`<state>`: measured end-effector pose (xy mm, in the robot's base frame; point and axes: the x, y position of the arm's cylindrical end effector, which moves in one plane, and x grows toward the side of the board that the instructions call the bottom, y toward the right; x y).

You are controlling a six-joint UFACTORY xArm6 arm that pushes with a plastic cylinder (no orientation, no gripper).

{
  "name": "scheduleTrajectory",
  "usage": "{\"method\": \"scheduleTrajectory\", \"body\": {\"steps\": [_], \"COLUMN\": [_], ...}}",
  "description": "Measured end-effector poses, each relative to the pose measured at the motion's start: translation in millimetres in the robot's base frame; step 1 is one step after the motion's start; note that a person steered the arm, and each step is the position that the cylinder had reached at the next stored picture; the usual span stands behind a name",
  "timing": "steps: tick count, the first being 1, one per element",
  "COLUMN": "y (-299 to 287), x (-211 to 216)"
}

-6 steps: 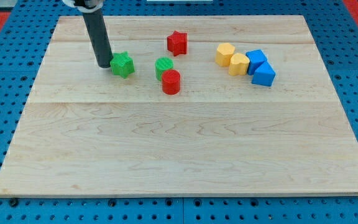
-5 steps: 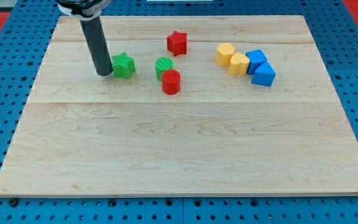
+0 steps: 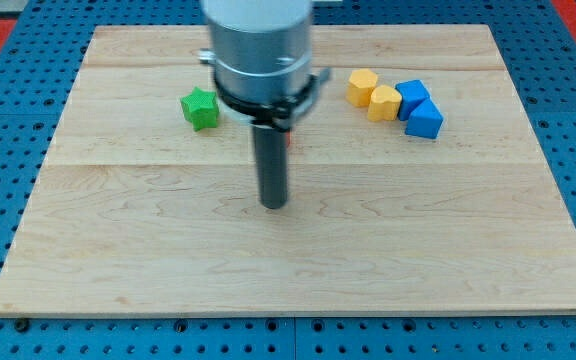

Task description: Separate yellow blocks from blue blocks

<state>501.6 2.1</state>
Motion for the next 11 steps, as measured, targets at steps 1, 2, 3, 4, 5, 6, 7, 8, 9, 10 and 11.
{"method": "scheduleTrajectory", "body": {"steps": [1, 2, 3, 4, 5, 6, 7, 8, 9, 10, 11], "y": [69, 76, 47, 36, 57, 36, 46, 53, 74, 94, 122], "x": [1, 3, 25, -4, -36, -41, -84, -109, -118, -98, -115]}}
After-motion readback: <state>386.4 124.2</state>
